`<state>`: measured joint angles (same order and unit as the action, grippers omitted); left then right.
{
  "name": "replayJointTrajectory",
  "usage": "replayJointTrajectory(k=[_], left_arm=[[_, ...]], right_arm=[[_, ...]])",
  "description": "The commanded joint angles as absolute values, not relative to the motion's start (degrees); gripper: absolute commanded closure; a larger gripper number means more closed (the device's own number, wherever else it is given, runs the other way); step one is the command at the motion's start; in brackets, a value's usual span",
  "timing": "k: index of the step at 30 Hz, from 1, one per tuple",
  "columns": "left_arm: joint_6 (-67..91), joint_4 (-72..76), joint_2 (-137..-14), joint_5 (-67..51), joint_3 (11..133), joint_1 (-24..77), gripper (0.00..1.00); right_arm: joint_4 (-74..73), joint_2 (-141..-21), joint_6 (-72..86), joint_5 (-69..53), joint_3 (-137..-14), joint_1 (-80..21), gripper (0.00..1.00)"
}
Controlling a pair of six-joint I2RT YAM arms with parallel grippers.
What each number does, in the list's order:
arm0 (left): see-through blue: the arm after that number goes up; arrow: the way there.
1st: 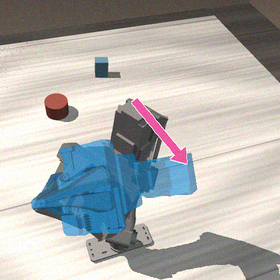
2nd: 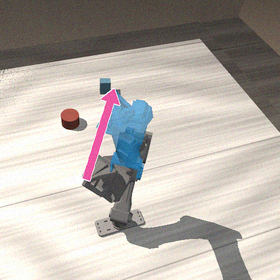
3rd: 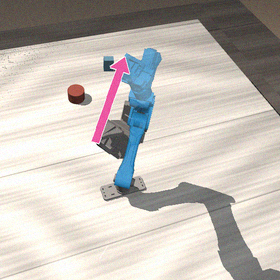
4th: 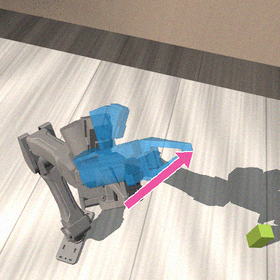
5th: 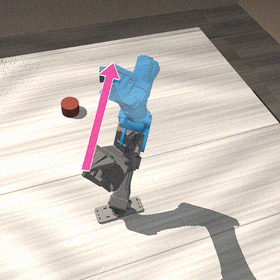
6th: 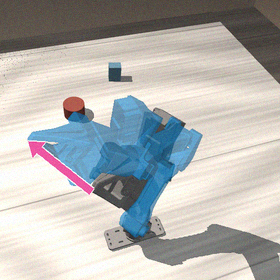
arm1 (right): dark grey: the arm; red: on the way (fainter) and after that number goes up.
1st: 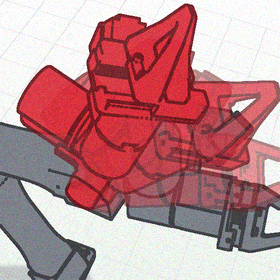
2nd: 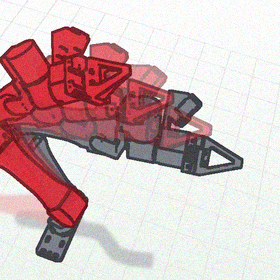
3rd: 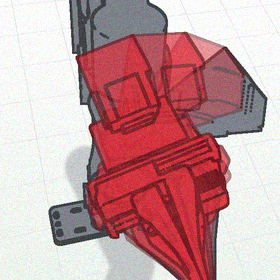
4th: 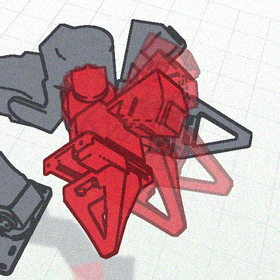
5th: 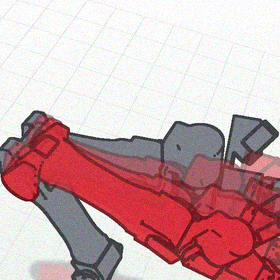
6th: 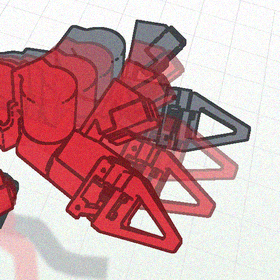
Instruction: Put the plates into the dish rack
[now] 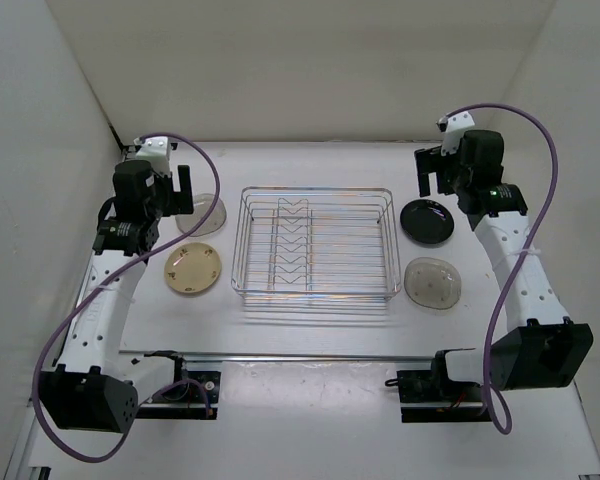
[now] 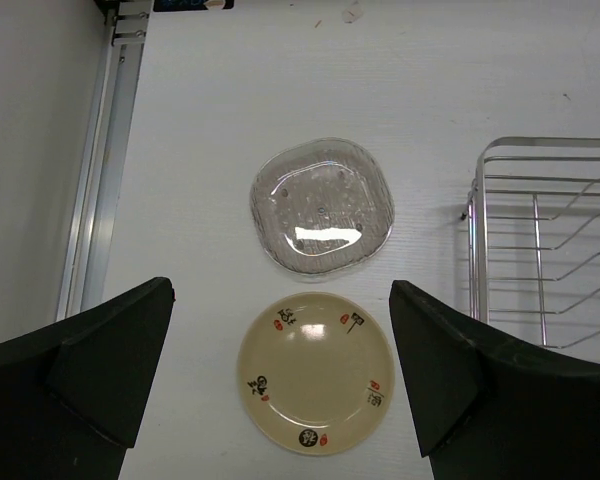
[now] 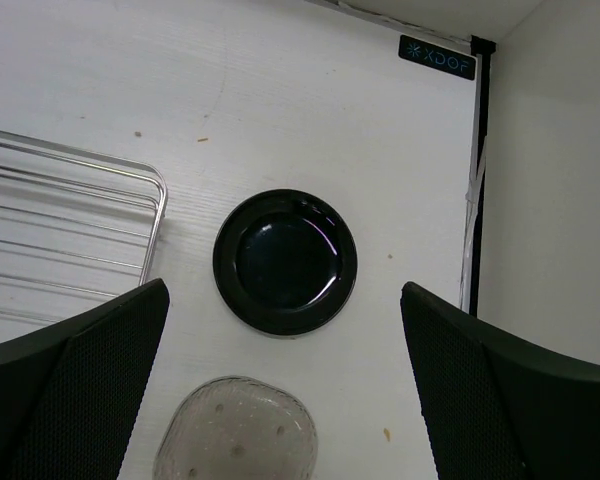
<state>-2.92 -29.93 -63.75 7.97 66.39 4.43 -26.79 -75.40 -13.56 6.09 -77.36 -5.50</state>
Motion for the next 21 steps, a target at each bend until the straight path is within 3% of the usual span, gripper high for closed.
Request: replayJointTrajectory(k=[1, 5, 9, 14, 21], left_arm=[[-2.02, -29.18, -62.49, 7.29, 67.85, 2.99, 0.0], [-1.49, -29.18, -63.63, 5.54, 67.32, 2.37, 0.0], [-0.97, -29.18, -63.63, 4.92, 67.32, 1.85, 0.0], [-0.97, -29.18, -64.25, 3.87, 66.71, 0.71, 0.0], [-0.97, -29.18, -64.25, 3.25, 66.71, 0.7, 0.0]], right_arm=[[-22.68, -74.44, -11.17, 8.17, -77.08, -5.8, 0.0], [-22.77, -75.23, -11.16, 6.6, -76.21, -2.4, 0.0], [-23.61, -78.02, -9.41, -3.76, -76.7, 4.91, 0.0], [-24.26, -84.62, -10.72, -4.58, -78.22, 7.64, 0.0], [-21.53, -84.46, -10.11, -11.16, -73.74, 9.32, 0.0]])
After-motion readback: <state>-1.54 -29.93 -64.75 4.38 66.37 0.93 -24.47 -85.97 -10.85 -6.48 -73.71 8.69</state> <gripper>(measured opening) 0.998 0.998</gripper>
